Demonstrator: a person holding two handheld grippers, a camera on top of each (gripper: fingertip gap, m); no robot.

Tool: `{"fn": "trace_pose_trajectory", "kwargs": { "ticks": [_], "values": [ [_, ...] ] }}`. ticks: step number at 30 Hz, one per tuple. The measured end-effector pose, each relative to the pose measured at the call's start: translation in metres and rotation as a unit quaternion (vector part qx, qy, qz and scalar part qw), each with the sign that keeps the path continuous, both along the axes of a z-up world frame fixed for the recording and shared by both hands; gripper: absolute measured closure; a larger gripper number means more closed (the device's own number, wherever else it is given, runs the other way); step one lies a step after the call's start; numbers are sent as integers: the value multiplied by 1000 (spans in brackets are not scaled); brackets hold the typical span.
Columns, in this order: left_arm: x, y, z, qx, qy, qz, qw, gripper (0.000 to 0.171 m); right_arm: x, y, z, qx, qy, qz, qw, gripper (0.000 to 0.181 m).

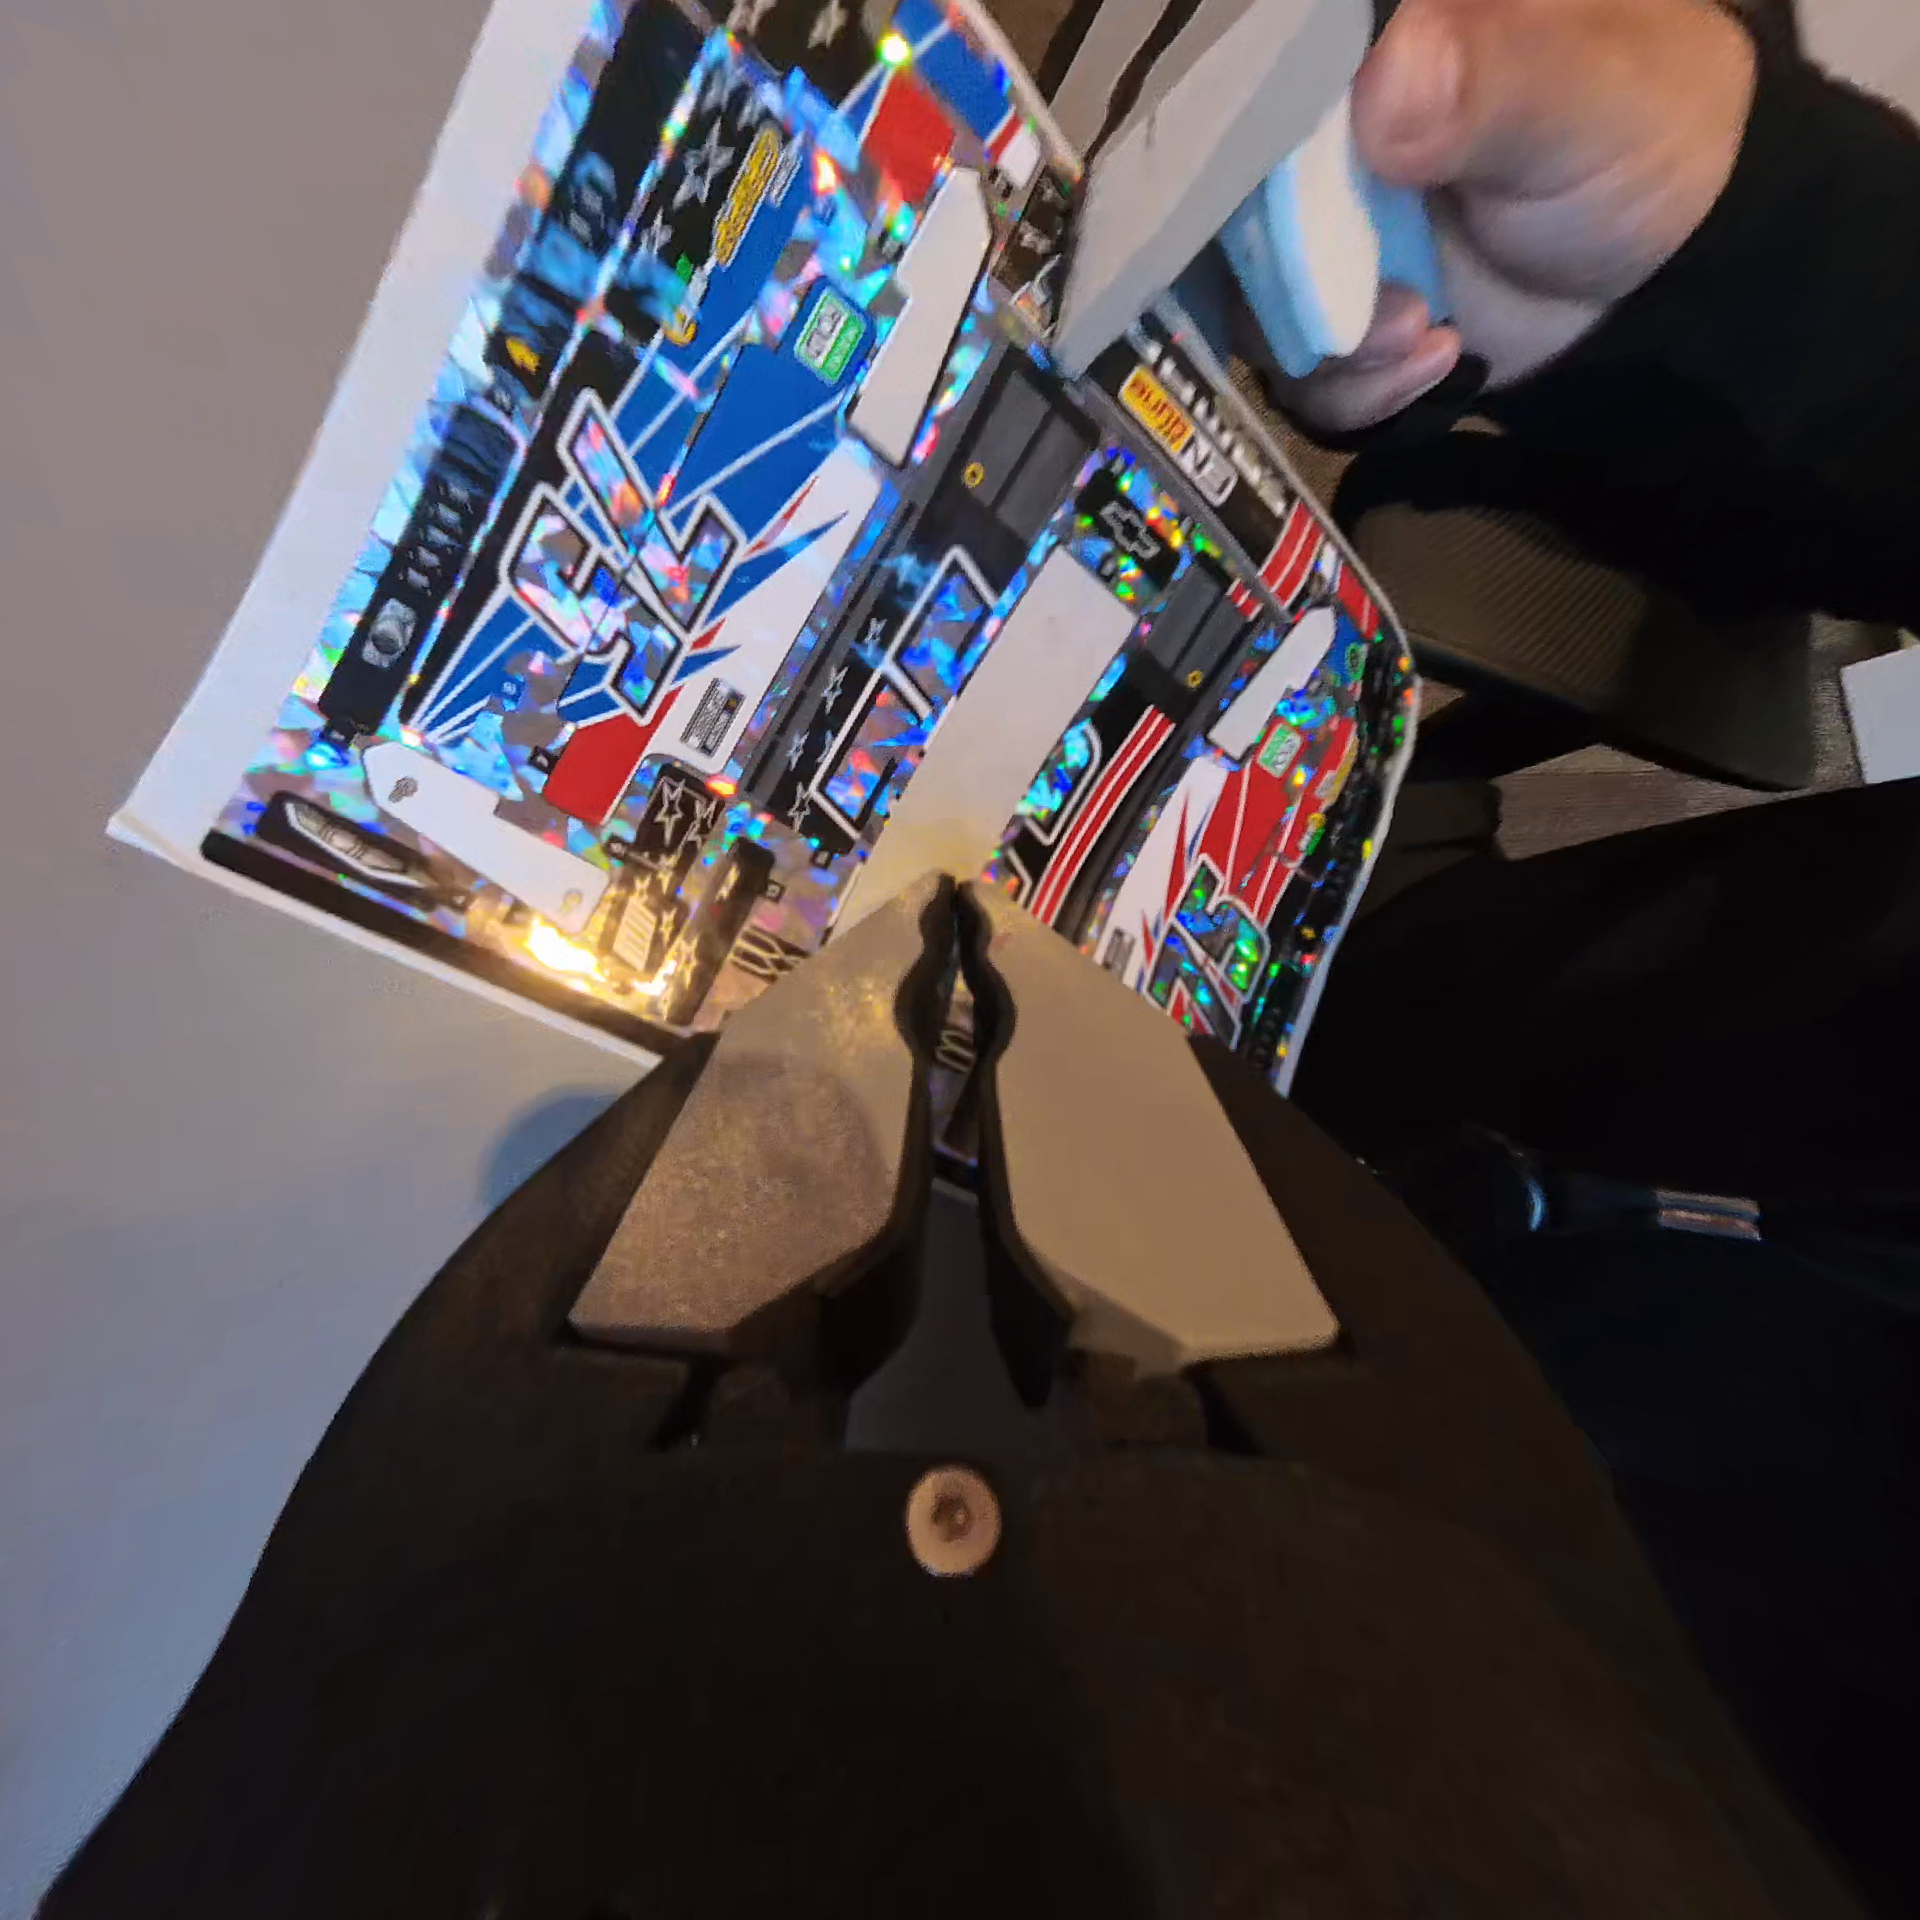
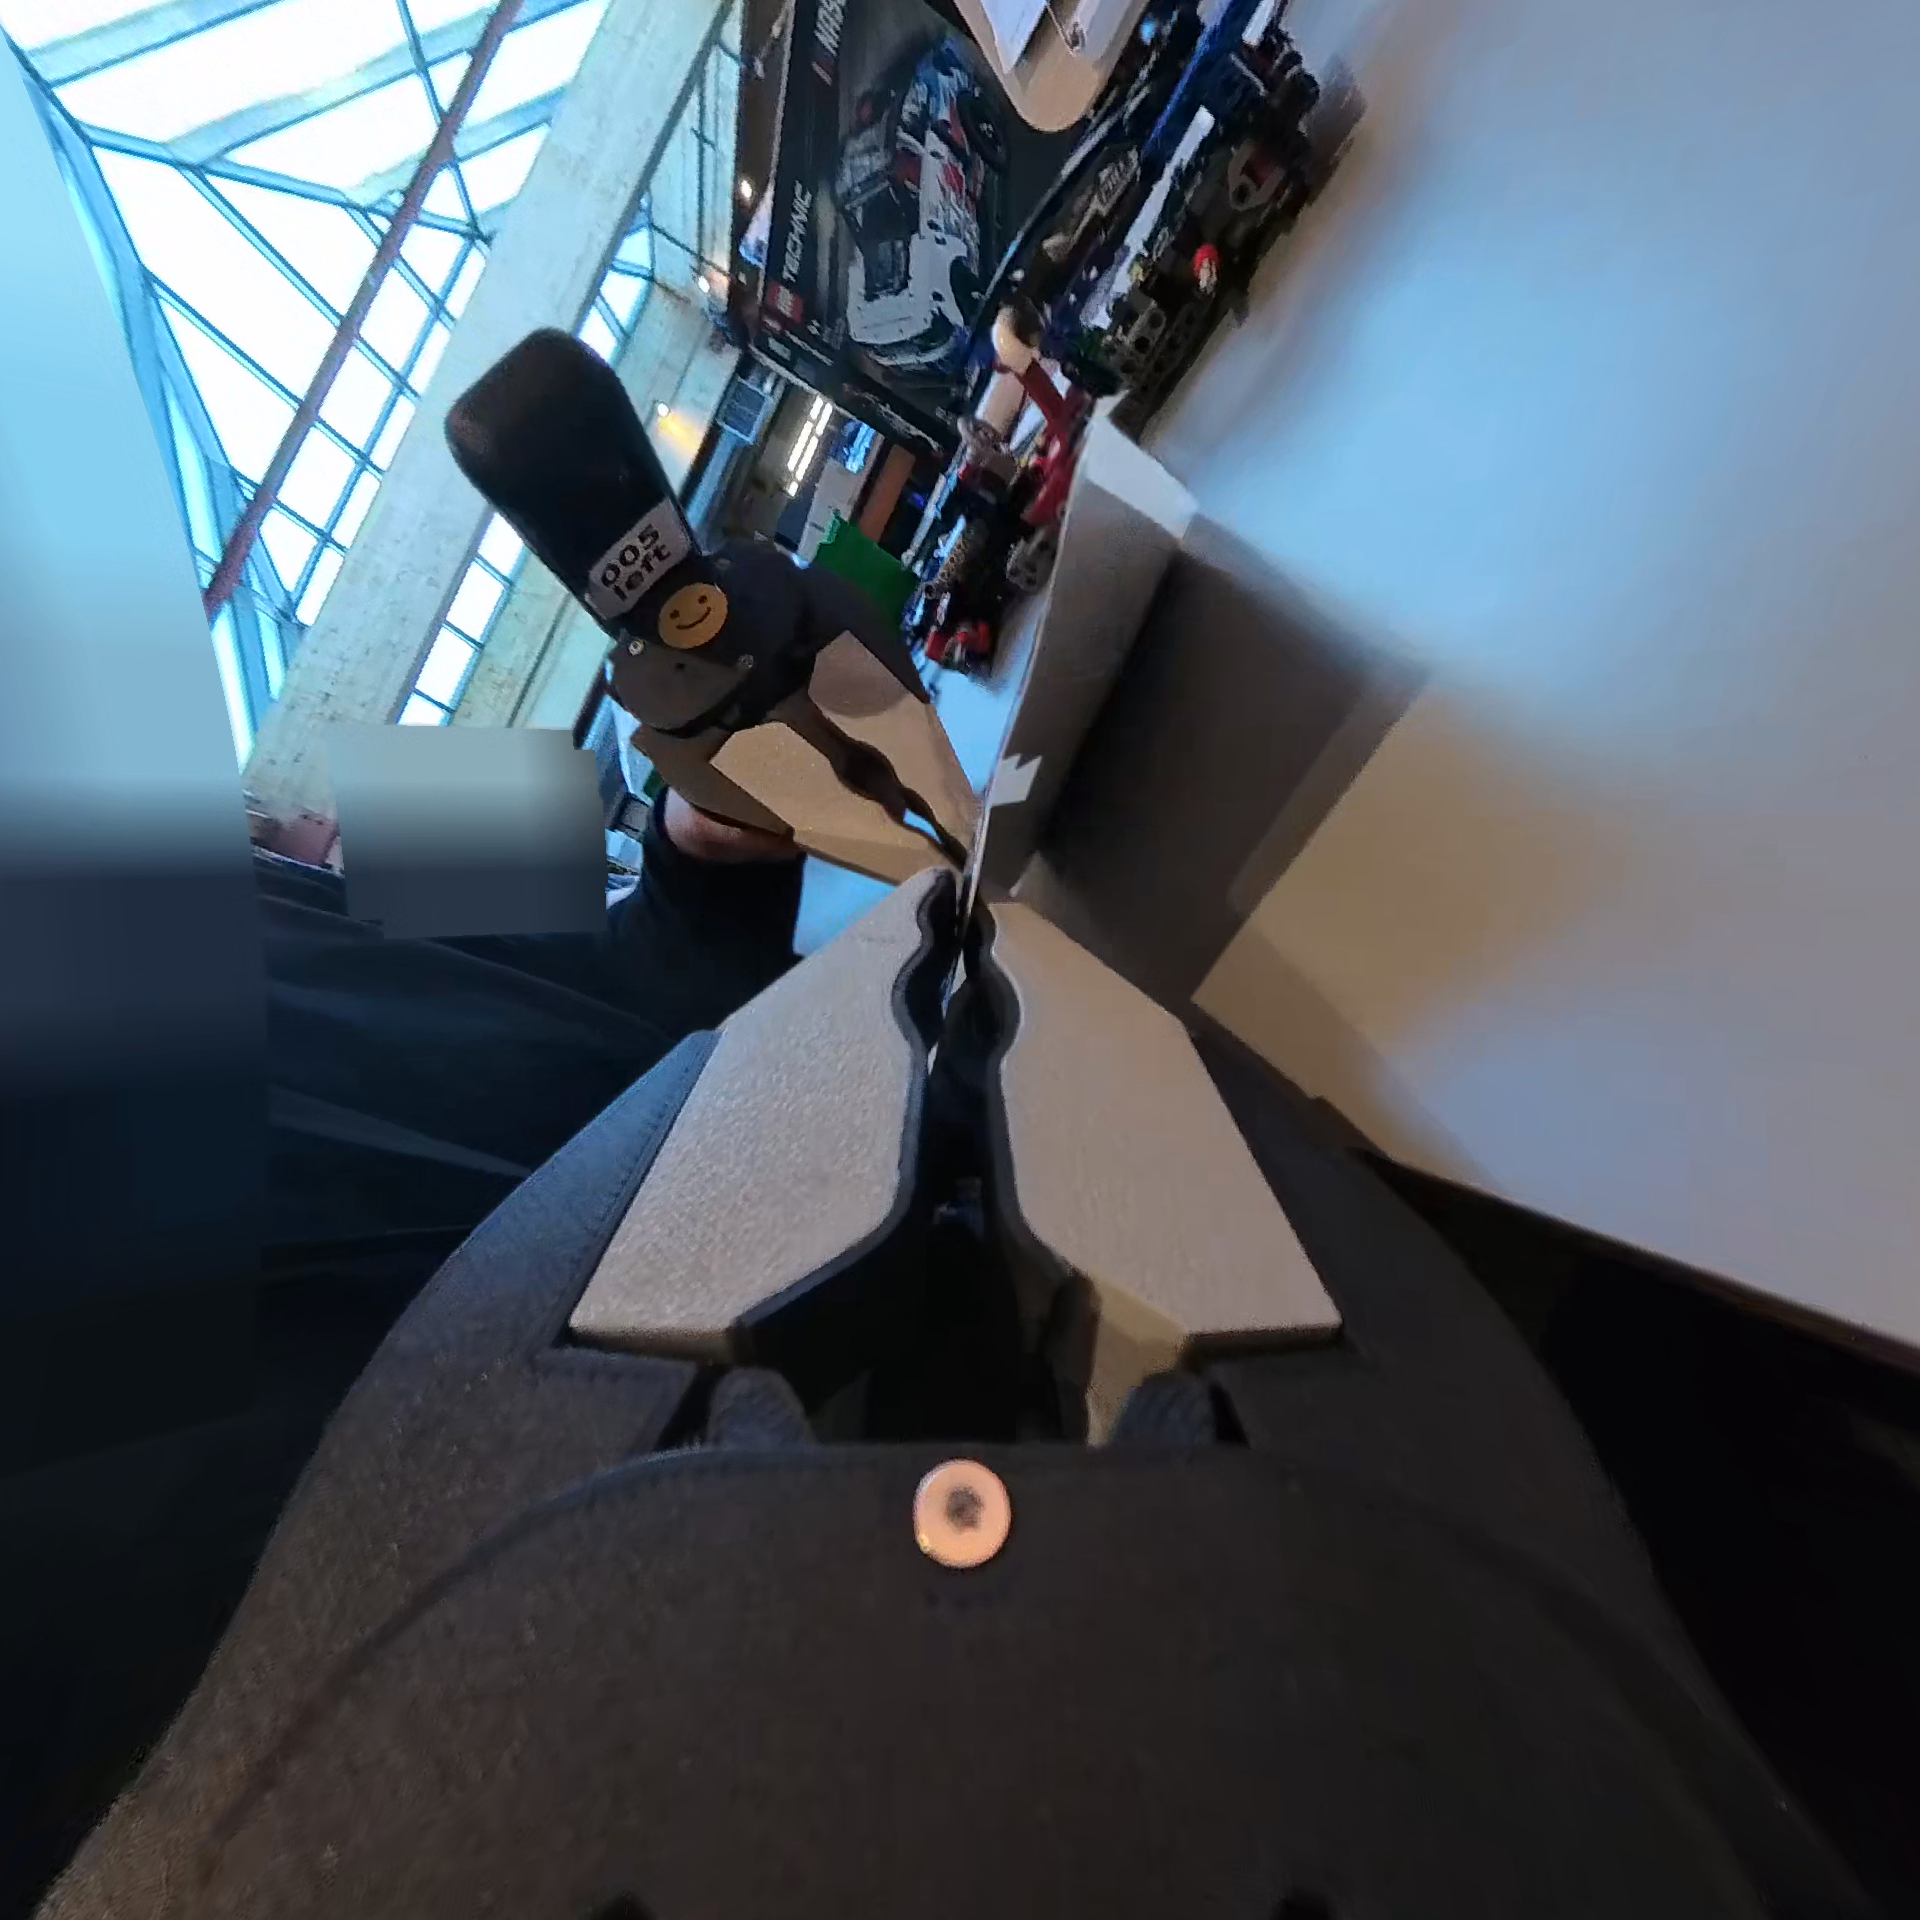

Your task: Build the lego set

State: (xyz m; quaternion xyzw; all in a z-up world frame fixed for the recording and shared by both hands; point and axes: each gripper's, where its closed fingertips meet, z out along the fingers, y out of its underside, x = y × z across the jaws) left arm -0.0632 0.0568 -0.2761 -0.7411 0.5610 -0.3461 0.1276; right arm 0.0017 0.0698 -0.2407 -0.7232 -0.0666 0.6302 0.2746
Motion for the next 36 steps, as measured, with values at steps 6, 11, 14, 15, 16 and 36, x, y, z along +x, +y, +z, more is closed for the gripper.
{"fn": "trace_pose_trajectory", "kwargs": {
  "ticks": [6, 11, 14, 15, 16, 36],
  "values": [
    [8, -6, 0, -4, -20, -15, 1000, 171, 0, -20, -7, -15, -7, 14, 1000, 180],
    [17, -8, 1, -27, -41, -21, 999, 171, 0, -32, -6, -14, 3, 19, 1000, 179],
    [20, -6, 1, -14, -39, -23, 999, 171, -4, -36, -6, -11, -5, 27, 1000, 177],
    [21, -6, 2, -4, -39, -24, 999, 171, -6, -38, -8, -13, -14, 30, 999, 177],
    [23, -8, 4, 4, -44, -28, 999, 171, -7, -39, -10, -13, -23, 33, 999, 178],
    [38, -37, 103, -38, -232, -59, 970, 151, -34, -39, 70, 153, 87, 44, 984, 181]
  ]
}}
